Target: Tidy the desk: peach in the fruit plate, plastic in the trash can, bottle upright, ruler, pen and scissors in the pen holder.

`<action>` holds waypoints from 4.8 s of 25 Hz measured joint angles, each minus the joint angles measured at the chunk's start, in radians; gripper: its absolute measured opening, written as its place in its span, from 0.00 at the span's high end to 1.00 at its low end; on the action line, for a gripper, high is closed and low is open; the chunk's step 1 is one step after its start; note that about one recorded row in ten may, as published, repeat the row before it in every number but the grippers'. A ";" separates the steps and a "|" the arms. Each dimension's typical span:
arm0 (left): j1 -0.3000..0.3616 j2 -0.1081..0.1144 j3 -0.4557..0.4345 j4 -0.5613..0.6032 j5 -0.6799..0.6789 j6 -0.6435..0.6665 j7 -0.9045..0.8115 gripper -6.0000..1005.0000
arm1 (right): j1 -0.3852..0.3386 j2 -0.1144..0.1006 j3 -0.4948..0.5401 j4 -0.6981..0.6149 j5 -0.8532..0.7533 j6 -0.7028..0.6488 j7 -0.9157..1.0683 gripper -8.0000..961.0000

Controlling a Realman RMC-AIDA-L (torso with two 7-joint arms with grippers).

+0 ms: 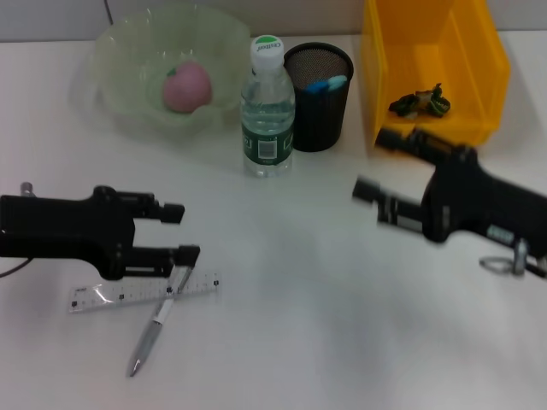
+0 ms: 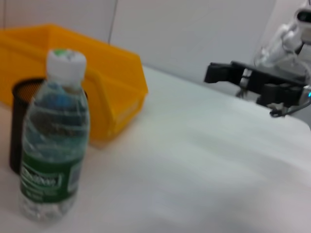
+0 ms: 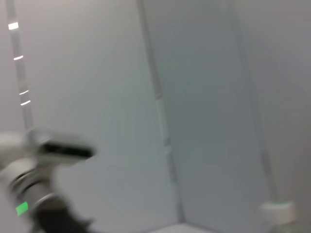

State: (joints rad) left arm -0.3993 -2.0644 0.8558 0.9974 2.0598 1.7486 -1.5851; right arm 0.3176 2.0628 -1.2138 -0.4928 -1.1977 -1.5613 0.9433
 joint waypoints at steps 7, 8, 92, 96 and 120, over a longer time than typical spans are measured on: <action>-0.036 -0.004 0.008 -0.008 0.063 -0.004 -0.024 0.33 | -0.007 -0.046 0.038 0.016 -0.167 -0.084 0.017 0.20; -0.040 -0.004 0.010 -0.008 0.066 -0.006 -0.027 0.33 | -0.009 -0.048 0.051 0.016 -0.193 -0.085 0.027 0.20; -0.183 -0.013 0.638 0.139 0.381 -0.280 -0.365 0.34 | 0.027 -0.026 0.160 0.043 -0.283 0.003 0.085 0.20; -0.186 -0.013 0.639 0.139 0.389 -0.286 -0.365 0.34 | 0.028 -0.026 0.160 0.043 -0.283 0.003 0.085 0.20; -0.188 -0.014 0.651 0.141 0.398 -0.287 -0.362 0.45 | 0.042 -0.026 0.160 0.043 -0.282 0.018 0.095 0.20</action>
State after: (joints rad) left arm -0.5875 -2.0785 1.5065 1.1383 2.4577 1.4619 -1.9475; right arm 0.3593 2.0371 -1.0538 -0.4494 -1.4795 -1.5435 1.0382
